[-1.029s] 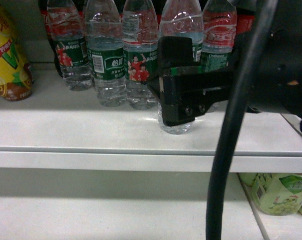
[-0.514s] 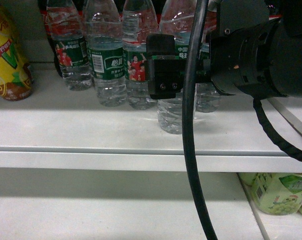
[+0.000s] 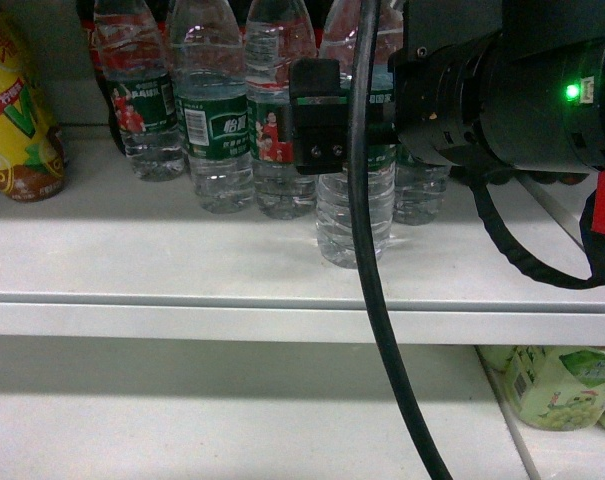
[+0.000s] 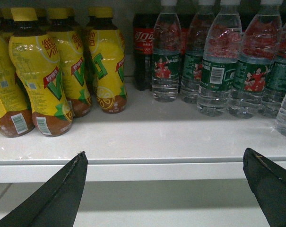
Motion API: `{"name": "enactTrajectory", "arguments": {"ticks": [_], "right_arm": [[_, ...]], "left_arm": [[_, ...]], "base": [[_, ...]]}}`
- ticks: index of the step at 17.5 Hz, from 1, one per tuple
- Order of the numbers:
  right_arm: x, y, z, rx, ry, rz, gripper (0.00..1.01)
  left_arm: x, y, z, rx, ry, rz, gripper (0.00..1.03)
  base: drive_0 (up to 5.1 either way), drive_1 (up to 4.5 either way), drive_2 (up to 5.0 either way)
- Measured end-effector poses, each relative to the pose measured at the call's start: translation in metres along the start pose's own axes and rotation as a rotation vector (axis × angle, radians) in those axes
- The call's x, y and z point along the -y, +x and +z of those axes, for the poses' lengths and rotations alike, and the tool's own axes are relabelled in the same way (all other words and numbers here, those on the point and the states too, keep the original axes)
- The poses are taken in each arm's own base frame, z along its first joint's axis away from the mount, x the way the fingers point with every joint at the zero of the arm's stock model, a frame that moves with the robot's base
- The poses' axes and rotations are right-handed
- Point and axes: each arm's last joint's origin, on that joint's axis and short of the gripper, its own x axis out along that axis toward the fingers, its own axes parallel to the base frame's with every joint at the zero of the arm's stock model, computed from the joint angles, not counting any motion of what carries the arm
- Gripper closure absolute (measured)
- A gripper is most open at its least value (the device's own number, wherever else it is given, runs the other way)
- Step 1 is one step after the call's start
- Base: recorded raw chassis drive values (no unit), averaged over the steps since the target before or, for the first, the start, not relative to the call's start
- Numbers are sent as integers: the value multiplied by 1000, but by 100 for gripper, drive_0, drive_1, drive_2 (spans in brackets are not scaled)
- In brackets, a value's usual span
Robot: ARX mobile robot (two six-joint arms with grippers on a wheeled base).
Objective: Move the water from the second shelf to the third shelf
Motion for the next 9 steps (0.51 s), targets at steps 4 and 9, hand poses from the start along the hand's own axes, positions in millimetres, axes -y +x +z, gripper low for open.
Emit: {"name": "enactTrajectory", "arguments": {"ticks": [4,9], "right_arm": [[-3,-5,-1,6,-21,-4,53],[4,-41,-7,-24,-19,37,61]], "left_arm": [[0,0,0,0,0,0,5],[0,0,0,0,0,0,5]], "base": [[0,0,0],[0,0,0]]}}
